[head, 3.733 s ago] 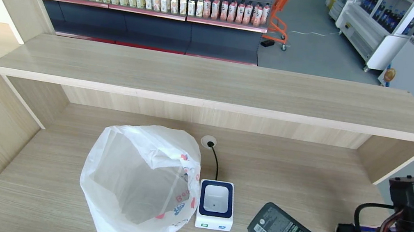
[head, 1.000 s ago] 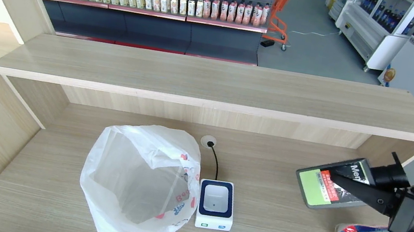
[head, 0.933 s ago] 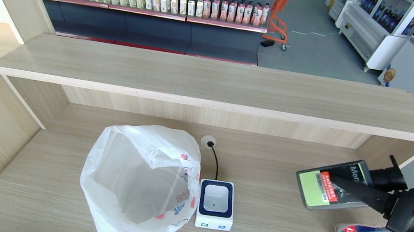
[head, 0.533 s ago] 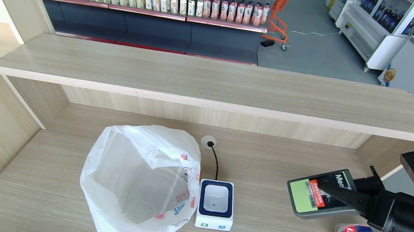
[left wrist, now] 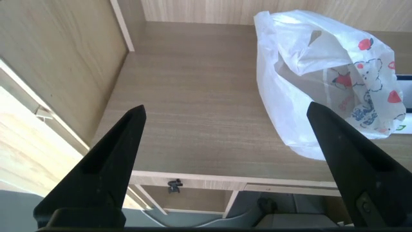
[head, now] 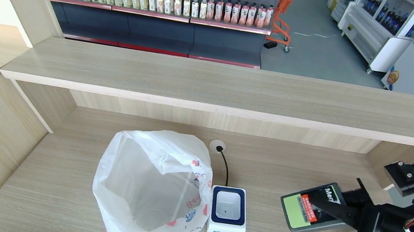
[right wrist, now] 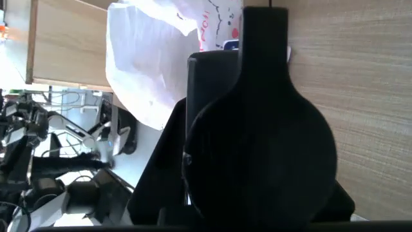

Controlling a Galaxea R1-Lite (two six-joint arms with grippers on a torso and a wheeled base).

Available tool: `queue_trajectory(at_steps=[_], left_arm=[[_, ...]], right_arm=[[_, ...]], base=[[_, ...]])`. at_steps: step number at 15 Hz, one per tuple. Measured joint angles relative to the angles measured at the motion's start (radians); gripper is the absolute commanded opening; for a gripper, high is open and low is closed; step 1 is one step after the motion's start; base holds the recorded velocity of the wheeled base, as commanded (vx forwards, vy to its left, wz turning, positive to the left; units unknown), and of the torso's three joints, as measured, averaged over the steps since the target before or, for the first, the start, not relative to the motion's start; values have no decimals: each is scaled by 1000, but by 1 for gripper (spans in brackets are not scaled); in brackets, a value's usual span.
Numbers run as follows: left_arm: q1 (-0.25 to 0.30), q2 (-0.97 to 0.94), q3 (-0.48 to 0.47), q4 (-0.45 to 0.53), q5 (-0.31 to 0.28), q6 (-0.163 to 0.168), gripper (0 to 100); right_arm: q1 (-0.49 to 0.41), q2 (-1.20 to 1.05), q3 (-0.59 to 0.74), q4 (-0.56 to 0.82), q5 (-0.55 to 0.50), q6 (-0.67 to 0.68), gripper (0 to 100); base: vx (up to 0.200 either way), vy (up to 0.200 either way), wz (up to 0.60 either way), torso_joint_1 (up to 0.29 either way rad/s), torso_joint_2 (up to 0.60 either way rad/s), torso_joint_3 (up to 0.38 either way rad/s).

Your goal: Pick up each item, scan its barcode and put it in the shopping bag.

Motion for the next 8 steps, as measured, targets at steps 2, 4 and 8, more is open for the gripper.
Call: queue_trajectory(at_steps=[2,4,8], left_arm=[[0,0,0,1,-1,1,100],[-1,0,0,1,0,2,100],[1,0,0,1,0,8,100]], right_arm=[[-1,50,5,-5,-29,-57,0],[0,120,1,-15,-38,-104,0],[33,251,-5,-125,-34,-118,0]], base=[[0,0,0,0,0,0],[0,0,0,0,0,0],[0,0,0,0,0,0]])
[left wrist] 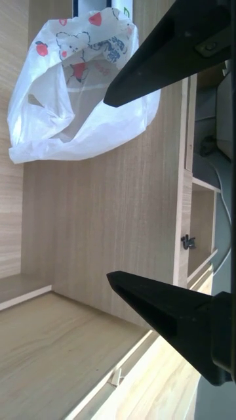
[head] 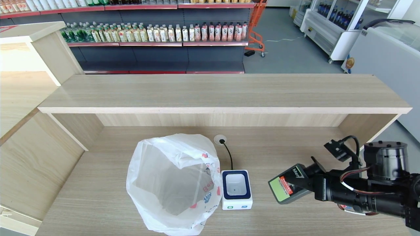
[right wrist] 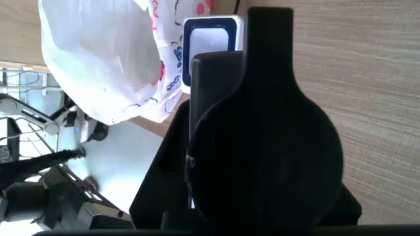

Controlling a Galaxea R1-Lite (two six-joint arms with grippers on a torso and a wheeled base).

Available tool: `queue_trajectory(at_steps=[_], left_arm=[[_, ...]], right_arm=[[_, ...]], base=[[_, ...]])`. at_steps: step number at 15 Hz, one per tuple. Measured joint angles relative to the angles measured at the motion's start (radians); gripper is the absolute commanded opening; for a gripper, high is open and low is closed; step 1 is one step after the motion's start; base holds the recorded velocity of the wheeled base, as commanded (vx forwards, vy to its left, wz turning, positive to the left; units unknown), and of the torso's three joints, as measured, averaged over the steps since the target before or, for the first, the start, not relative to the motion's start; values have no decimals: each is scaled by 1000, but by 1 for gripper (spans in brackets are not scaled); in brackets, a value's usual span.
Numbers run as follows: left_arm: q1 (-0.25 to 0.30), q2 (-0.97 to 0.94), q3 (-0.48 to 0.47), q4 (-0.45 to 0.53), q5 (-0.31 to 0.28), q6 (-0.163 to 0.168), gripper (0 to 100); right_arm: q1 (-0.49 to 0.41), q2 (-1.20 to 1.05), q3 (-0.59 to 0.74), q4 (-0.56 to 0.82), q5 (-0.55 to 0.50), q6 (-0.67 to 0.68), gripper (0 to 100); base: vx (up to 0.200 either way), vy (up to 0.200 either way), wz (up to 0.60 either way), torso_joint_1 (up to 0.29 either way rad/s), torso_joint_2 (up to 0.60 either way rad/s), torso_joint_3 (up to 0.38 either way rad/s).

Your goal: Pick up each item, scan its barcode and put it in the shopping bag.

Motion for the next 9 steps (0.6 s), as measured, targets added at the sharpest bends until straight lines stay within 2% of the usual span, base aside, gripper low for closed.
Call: queue_trajectory(at_steps=[4,9], left_arm=[[-2,0,0,0,0,0,100],[-1,0,0,0,0,-1,100]], right_arm=[[68,107,-17,-93,3,-3,0],[140,200,-58,-107,-5,-5,0]], base=[[0,0,0,0,0,0],[0,0,0,0,0,0]])
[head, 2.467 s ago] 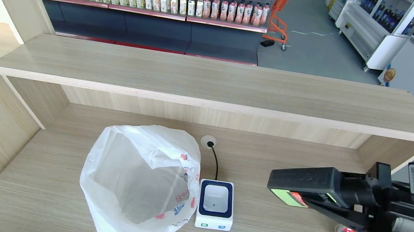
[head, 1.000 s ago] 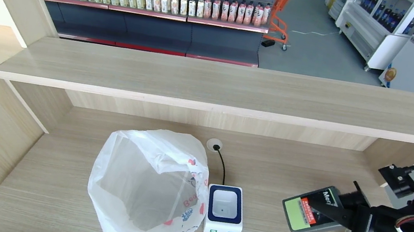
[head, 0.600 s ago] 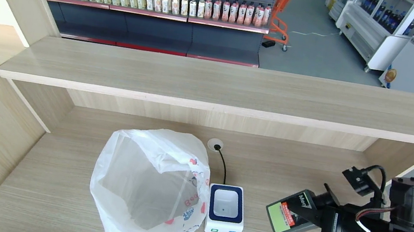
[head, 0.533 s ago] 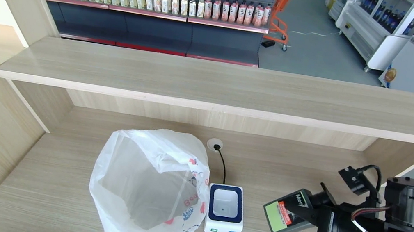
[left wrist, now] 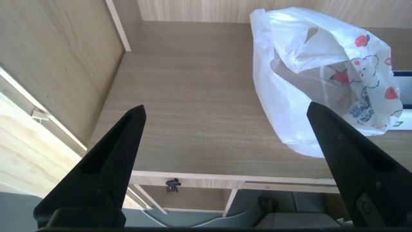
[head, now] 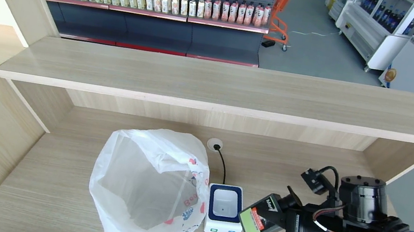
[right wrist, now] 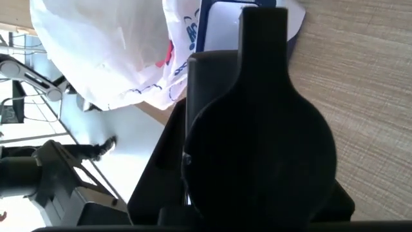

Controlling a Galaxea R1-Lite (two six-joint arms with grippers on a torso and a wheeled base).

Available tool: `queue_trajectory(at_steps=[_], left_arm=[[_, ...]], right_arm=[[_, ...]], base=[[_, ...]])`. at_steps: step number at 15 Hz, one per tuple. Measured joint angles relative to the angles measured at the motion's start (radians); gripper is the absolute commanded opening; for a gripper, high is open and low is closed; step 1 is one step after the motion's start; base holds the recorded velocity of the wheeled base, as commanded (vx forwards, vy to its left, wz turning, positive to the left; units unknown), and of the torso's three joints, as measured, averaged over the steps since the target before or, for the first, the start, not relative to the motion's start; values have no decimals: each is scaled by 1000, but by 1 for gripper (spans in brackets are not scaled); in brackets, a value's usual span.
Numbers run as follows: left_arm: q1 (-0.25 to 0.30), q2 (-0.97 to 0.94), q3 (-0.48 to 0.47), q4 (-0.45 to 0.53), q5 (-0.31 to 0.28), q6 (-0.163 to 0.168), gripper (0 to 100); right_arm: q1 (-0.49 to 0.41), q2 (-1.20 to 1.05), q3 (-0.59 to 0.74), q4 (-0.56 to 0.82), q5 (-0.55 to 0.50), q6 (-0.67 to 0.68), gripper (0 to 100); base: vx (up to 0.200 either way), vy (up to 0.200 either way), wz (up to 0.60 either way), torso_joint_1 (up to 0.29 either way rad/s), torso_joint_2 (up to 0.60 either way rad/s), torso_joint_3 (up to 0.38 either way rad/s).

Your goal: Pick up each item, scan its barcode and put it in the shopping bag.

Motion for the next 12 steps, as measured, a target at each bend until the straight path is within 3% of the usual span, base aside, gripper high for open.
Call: queue_trajectory(at_steps=[12], left_arm=[[0,0,0,0,0,0,100]], right_arm=[[25,196,-28,-252,-27,1,0]], base=[[0,0,0,0,0,0]])
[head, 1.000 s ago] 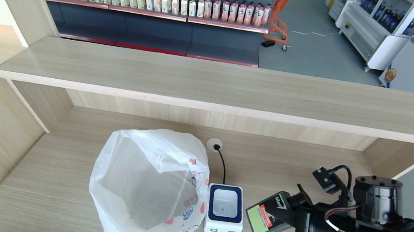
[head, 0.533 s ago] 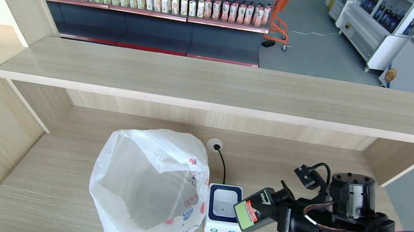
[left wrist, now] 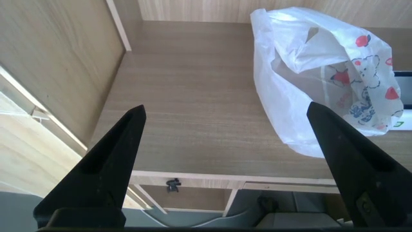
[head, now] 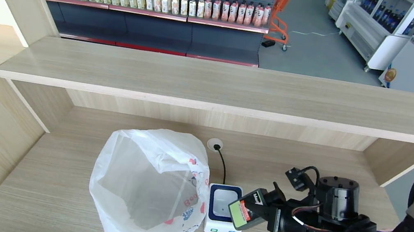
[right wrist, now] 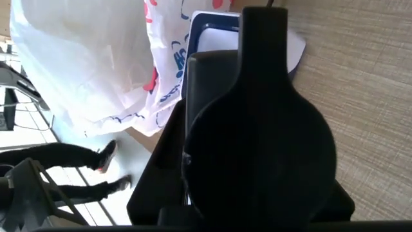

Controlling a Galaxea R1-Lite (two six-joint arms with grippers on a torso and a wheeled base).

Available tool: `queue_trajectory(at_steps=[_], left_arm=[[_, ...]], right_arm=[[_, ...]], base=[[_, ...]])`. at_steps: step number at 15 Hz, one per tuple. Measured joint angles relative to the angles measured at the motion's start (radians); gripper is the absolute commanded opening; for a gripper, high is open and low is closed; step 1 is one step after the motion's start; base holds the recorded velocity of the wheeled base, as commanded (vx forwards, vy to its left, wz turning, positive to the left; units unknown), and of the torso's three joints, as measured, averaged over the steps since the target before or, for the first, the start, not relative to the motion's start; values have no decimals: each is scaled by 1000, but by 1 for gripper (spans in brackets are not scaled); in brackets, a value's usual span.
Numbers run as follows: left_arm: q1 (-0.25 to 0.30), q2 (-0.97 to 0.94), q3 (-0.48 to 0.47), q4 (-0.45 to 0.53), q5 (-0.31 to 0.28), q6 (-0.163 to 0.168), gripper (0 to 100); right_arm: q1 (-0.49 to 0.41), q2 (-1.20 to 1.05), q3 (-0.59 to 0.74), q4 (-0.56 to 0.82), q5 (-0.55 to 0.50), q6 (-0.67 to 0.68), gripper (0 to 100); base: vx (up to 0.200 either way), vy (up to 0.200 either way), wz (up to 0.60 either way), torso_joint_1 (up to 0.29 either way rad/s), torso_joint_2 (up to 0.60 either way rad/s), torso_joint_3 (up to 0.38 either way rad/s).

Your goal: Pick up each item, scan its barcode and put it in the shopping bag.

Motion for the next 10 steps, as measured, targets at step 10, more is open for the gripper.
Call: queue_trajectory(at_steps=[10], left_arm=[[0,0,0,0,0,0,100]], right_arm=[[51,135,-14,-166,1,4,0]], base=[[0,0,0,0,0,0]])
